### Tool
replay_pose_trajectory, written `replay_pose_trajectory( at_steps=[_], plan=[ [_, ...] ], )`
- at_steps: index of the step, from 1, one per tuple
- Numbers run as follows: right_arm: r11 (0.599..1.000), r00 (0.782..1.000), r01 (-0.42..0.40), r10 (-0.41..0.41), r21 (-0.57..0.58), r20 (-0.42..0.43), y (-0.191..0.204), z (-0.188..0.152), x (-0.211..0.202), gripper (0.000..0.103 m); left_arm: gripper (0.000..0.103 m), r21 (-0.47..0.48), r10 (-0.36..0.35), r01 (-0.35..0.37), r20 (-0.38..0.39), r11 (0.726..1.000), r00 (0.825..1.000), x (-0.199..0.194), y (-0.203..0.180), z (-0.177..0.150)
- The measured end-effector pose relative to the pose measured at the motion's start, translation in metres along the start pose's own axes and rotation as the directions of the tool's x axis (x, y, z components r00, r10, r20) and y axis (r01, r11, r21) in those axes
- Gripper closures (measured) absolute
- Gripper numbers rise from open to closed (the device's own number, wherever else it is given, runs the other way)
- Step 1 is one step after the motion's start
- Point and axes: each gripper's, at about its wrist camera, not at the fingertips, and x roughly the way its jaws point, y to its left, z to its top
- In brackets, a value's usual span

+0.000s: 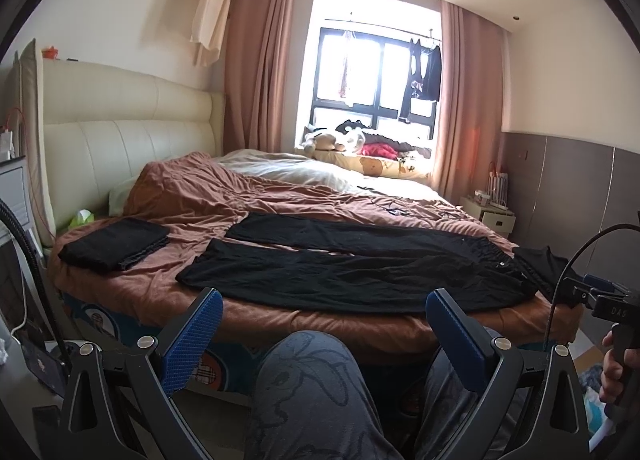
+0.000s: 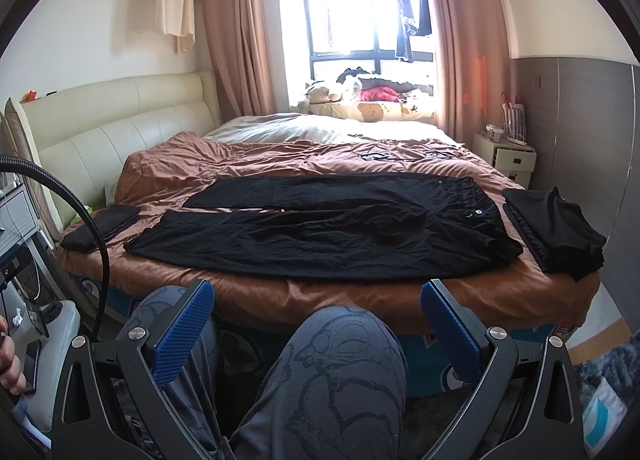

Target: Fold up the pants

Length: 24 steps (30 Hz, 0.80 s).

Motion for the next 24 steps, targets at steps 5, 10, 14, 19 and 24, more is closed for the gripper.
replay_pose_trajectory(
  at_steps=[5, 10, 14, 19, 24],
  plan=[
    [1.0, 1.0, -0.003, 0.003, 0.005, 0.004, -0.002, 0.001, -0.001, 0.0, 0.0, 0.0, 0.002, -0.002, 0.002, 1.0, 1.0, 0.0, 0.005, 0.0],
    [1.0, 1.0, 0.004, -0.004, 0.016, 0.016, -0.004, 0.001, -0.001, 0.0, 0.0, 0.0, 0.001, -0.001, 0.002, 1.0, 1.0, 0.001, 0.005, 0.0],
    [1.0, 1.0, -0.006, 0.005, 0.028, 0.019, -0.004, 0.0, 0.002, 0.0, 0.0, 0.001, -0.001, 0.001, 0.0, 1.0, 1.0, 0.004, 0.005, 0.001],
    [0.999, 1.0, -0.001, 0.0, 0.033, 0.026, -0.005, 0.001, 0.008, 0.0, 0.0, -0.018, -0.005, 0.004, -0.015, 1.0, 1.0, 0.017, 0.008, 0.002],
    [0.999, 1.0, -0.004, 0.004, 0.05, 0.004, -0.007, 0.003, 0.02, 0.0, 0.0, -0.003, 0.001, -0.001, -0.039, 1.0, 0.999, 0.035, 0.005, 0.002]
  ],
)
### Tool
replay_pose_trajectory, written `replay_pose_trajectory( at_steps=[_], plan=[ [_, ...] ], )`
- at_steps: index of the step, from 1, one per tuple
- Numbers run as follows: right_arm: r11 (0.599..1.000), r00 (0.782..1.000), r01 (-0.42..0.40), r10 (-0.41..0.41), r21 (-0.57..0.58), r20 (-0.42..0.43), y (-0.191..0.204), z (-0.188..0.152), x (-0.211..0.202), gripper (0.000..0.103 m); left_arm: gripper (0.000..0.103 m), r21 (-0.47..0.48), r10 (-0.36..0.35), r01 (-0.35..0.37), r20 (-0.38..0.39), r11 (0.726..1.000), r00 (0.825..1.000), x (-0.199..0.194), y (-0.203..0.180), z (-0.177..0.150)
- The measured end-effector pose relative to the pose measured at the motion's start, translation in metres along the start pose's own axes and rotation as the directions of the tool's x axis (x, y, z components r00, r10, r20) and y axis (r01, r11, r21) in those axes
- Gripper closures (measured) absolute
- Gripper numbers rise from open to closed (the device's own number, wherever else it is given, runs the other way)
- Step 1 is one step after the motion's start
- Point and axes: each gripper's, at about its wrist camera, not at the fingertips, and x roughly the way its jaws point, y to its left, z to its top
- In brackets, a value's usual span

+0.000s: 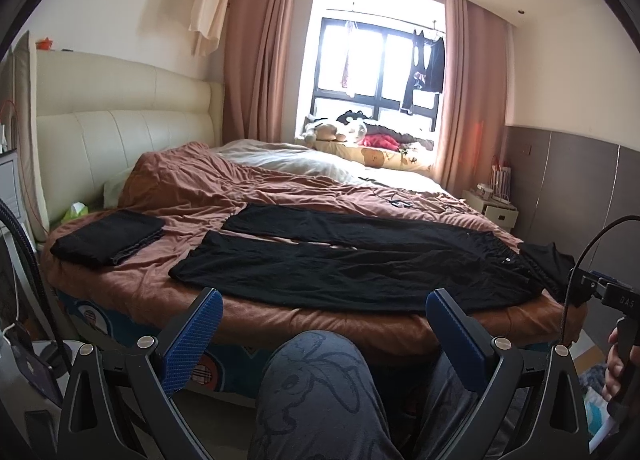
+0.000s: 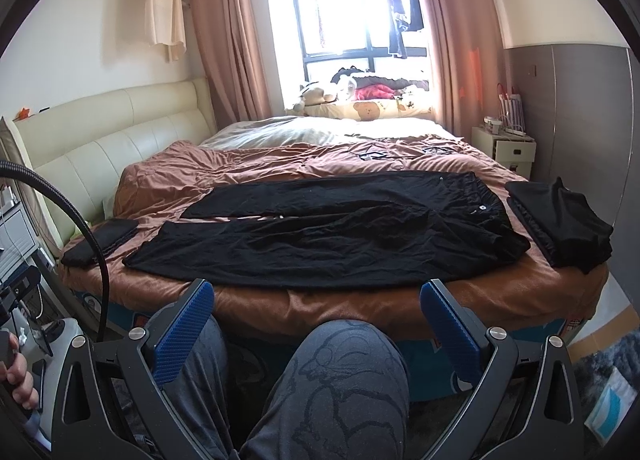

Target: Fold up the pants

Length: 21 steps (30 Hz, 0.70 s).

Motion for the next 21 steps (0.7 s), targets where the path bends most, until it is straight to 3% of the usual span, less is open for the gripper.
replay_pose_trajectory(
  at_steps=[5, 10, 18, 21],
  plan=[
    [1.0, 1.0, 0.014, -0.014, 0.003, 0.001, -0.002, 0.005, 0.016, 0.0, 0.0, -0.01, 0.005, -0.006, -0.029, 1.0, 1.0, 0.021, 0.005, 0.002],
    [1.0, 0.998, -0.01, 0.008, 0.02, 0.058, -0.012, 0.004, 0.028, 0.0, 0.0, -0.013, 0.028, -0.029, -0.086, 0.999, 0.996, 0.05, 0.012, 0.004],
    [0.992, 0.991, 0.119, -0.116, 0.033, -0.072, -0.028, 0.008, 0.086, 0.0, 0.0, -0.018, 0.052, -0.057, -0.187, 0.998, 0.981, 0.103, 0.034, 0.006],
    [0.988, 0.984, 0.141, -0.133, 0.063, -0.117, -0.034, 0.011, 0.11, 0.0, 0.0, -0.051, 0.059, -0.074, -0.262, 0.996, 0.963, 0.131, 0.05, 0.005]
  ],
)
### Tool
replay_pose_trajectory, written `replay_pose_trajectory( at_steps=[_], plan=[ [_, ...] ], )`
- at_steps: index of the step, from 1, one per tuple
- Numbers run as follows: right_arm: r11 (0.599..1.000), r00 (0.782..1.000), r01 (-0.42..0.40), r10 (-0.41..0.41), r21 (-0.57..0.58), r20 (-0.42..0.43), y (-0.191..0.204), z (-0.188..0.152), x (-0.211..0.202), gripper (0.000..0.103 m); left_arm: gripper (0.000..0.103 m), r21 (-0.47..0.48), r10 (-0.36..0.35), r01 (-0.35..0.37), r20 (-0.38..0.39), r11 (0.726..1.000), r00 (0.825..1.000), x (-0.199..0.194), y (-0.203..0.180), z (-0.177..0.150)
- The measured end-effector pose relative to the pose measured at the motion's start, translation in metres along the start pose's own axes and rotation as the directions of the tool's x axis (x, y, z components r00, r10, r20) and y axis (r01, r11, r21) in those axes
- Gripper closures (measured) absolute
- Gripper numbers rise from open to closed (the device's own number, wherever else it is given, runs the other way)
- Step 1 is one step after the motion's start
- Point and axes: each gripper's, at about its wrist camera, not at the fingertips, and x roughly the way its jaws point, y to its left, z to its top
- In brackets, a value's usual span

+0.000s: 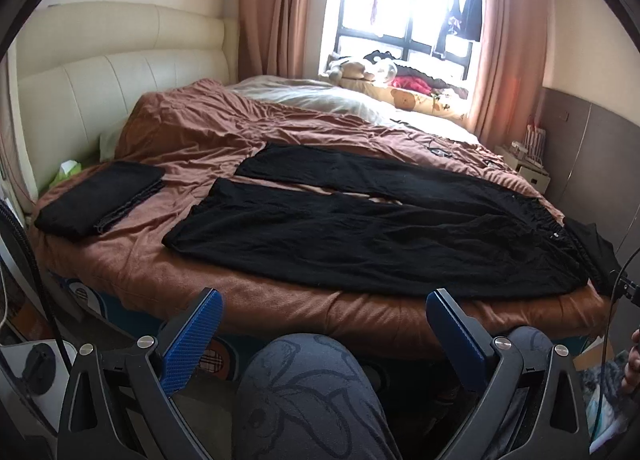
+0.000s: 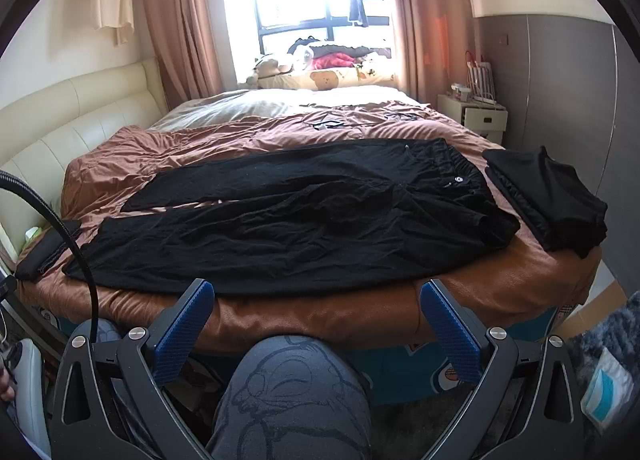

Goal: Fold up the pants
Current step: 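Move both grippers toward the waistband end of the black pants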

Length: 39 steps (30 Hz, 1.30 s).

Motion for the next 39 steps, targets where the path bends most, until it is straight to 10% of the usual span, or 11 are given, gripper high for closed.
replay_pose_trajectory(
  at_steps=[24, 39],
  plan=[
    [0.966, 0.97, 0.194, -0.163, 0.171, -0.183, -0.046, 0.06, 0.101, 0.0, 0.0, -0.2, 0.022, -0.057, -0.174, 0.978, 0.985, 0.118, 0.068, 0.033],
    [0.913, 0.975, 0.178, -0.113, 0.366, -0.192, -0.133, 0.053, 0.134, 0.009, 0.005, -0.319, 0.038, -0.105, -0.209, 0.942, 0.977, 0.163, 0.112, 0.042]
  ],
)
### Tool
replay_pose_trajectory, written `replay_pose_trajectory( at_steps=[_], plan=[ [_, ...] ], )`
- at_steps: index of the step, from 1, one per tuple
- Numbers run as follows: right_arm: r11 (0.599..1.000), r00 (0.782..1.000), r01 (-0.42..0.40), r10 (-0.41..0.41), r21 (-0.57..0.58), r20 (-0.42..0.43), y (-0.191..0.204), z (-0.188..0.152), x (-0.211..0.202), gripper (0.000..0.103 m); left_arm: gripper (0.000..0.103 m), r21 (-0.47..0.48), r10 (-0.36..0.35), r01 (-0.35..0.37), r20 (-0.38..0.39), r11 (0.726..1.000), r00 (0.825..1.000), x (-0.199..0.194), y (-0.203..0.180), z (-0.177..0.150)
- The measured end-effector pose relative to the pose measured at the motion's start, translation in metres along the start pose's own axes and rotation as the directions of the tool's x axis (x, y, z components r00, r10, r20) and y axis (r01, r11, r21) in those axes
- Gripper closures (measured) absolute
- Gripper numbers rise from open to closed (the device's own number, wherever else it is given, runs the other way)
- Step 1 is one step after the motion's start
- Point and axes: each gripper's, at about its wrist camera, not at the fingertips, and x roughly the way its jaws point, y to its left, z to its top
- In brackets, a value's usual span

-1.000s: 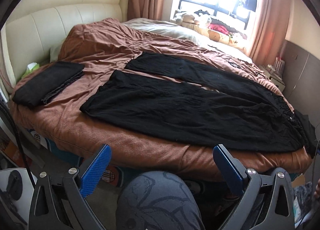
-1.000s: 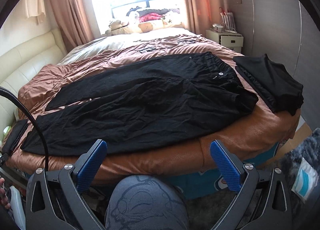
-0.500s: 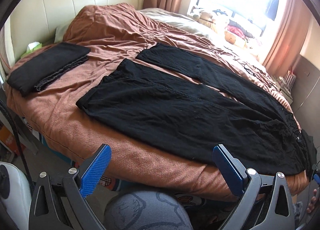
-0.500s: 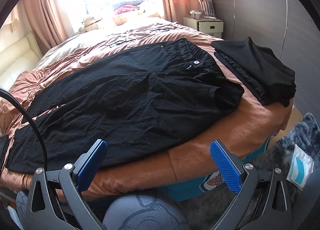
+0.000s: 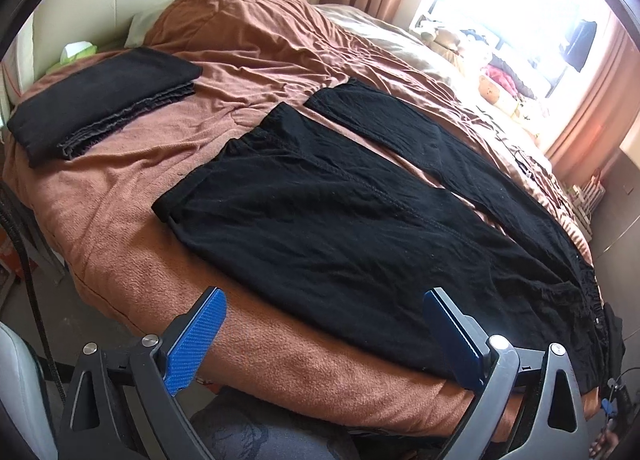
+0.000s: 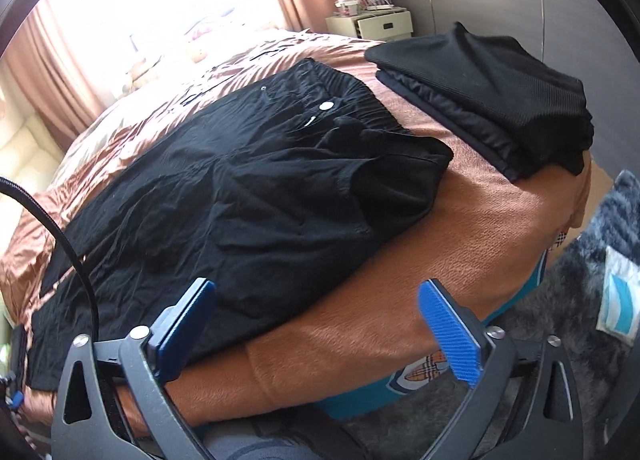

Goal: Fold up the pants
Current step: 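Move both grippers toward the waistband end of the black pants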

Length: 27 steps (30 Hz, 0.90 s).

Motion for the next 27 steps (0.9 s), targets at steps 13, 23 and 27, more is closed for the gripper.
replay_pose_trajectory(
  at_steps=[13, 23, 27],
  plan=[
    [0.979, 0.993, -0.077, 0.092, 0.189, -0.069, -0.051, 0.021, 0.056, 0.019, 0.027, -0.175, 0.029, -0.042, -0.077, 0.984, 0.997, 0.032, 0.051, 0.014],
    [0.968, 0.992, -0.082, 0.101, 0.238, -0.069, -0.058, 0.027, 0.069, 0.023, 0.05, -0.22, 0.094, -0.114, -0.098, 0.969, 0.991, 0.059, 0.079, 0.031],
    [0.963, 0.995, -0.061, 0.081, 0.264, -0.067, -0.063, 0.028, 0.067, 0.024, 0.052, -0.205, 0.119, -0.136, -0.094, 0.969, 0.988, 0.064, 0.083, 0.039]
  ],
)
